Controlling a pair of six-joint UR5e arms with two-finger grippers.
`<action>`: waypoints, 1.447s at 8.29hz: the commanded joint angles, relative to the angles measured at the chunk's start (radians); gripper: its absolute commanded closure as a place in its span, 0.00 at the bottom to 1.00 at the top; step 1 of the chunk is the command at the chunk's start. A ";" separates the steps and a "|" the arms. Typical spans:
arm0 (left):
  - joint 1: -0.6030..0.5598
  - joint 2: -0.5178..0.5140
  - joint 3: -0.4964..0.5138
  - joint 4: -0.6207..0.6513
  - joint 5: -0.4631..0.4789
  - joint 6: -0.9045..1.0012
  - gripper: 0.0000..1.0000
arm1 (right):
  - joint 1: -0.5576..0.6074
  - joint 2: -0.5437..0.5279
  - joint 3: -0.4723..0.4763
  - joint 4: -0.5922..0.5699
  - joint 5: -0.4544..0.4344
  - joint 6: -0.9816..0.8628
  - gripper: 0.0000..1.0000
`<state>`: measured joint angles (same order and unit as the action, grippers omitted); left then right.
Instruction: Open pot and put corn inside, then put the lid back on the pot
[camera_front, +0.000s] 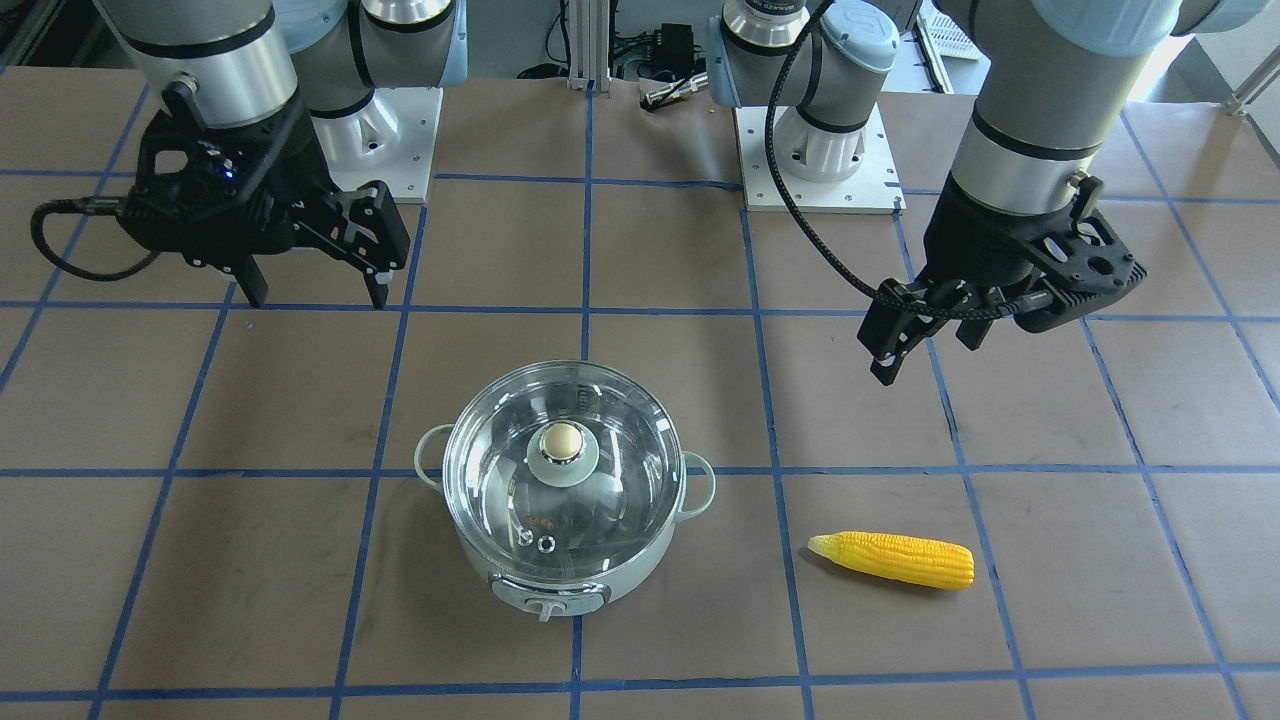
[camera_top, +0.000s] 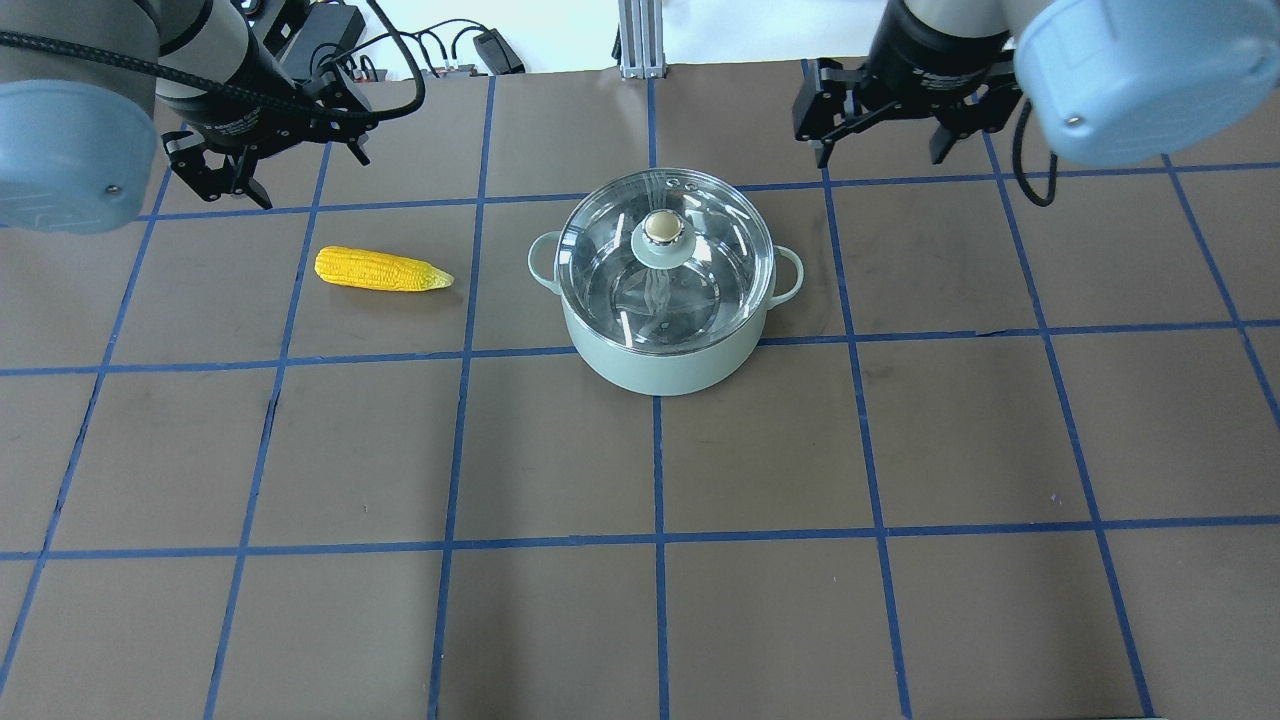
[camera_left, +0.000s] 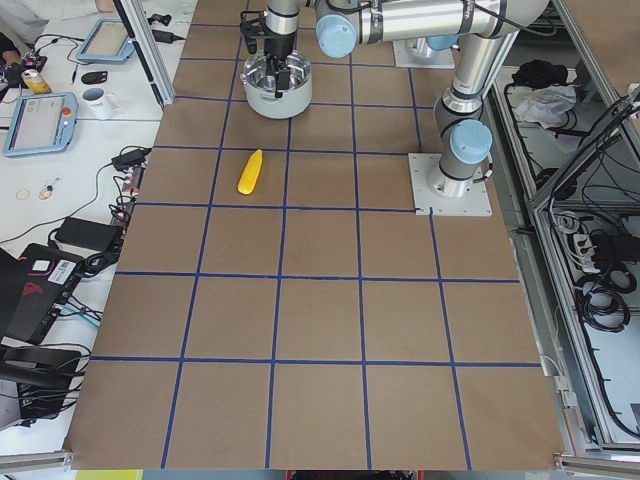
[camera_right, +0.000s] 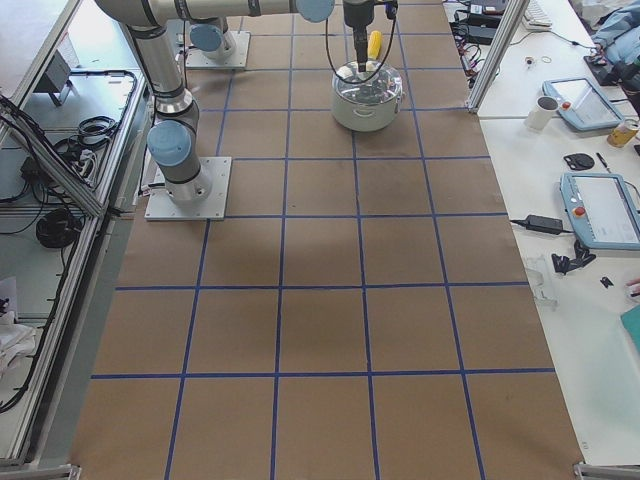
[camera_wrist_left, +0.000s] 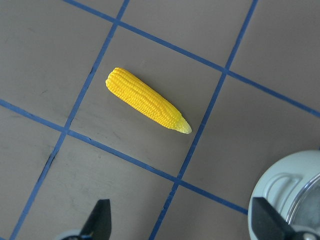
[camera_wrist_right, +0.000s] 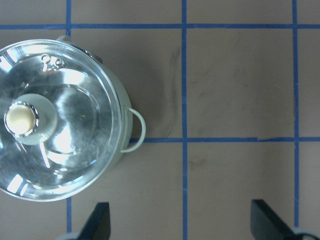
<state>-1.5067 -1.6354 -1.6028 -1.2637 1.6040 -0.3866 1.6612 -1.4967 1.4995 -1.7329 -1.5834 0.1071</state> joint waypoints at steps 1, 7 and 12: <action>0.006 -0.021 -0.002 0.017 0.007 -0.270 0.00 | 0.107 0.158 -0.045 -0.156 0.009 0.223 0.00; 0.080 -0.187 0.011 0.012 -0.021 -0.698 0.00 | 0.215 0.332 -0.081 -0.292 0.013 0.520 0.00; 0.097 -0.363 0.011 0.128 -0.096 -0.762 0.00 | 0.236 0.368 -0.074 -0.292 0.011 0.588 0.05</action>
<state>-1.4115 -1.9495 -1.5914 -1.1539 1.5124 -1.1305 1.8937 -1.1423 1.4229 -2.0246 -1.5725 0.6758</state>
